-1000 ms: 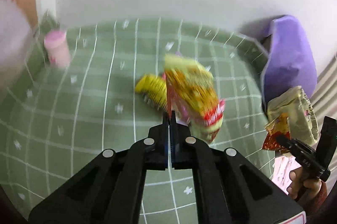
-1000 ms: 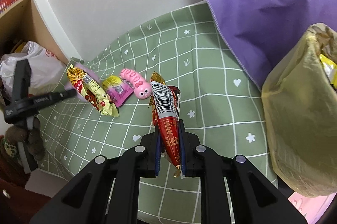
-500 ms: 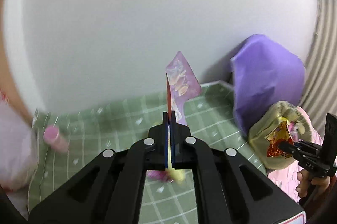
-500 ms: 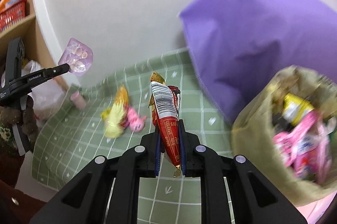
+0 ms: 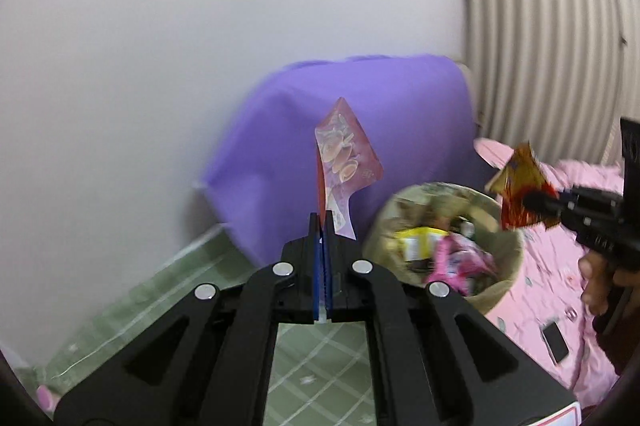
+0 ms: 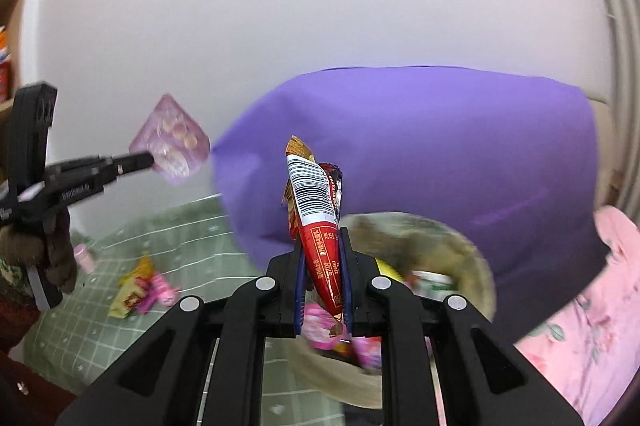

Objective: Collect trash
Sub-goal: 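Carry both items over the bin and open both tools to drop them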

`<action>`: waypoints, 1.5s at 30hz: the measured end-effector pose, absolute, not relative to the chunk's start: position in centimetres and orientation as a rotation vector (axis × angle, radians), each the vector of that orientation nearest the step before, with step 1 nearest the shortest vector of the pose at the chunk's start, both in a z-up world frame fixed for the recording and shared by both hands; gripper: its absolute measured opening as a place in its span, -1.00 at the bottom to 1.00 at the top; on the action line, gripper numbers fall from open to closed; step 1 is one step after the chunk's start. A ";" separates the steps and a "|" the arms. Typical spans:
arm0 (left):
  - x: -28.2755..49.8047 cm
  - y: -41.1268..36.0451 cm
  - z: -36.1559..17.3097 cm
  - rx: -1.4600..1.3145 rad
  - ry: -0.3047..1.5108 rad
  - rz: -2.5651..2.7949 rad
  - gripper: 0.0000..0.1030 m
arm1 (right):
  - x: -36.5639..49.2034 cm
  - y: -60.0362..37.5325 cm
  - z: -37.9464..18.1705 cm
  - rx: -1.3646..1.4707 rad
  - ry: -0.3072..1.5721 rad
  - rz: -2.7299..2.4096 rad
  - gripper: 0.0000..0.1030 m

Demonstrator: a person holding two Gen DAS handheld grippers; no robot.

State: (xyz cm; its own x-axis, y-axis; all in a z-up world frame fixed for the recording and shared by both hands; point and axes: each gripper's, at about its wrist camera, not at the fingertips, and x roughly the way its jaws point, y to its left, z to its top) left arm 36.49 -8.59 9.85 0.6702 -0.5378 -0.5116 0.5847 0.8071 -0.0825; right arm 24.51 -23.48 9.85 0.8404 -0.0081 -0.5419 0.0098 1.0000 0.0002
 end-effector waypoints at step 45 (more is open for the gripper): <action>36.0 -19.5 0.1 -0.057 0.882 -0.926 -0.31 | 34.1 -28.6 5.3 0.078 0.725 0.154 -0.70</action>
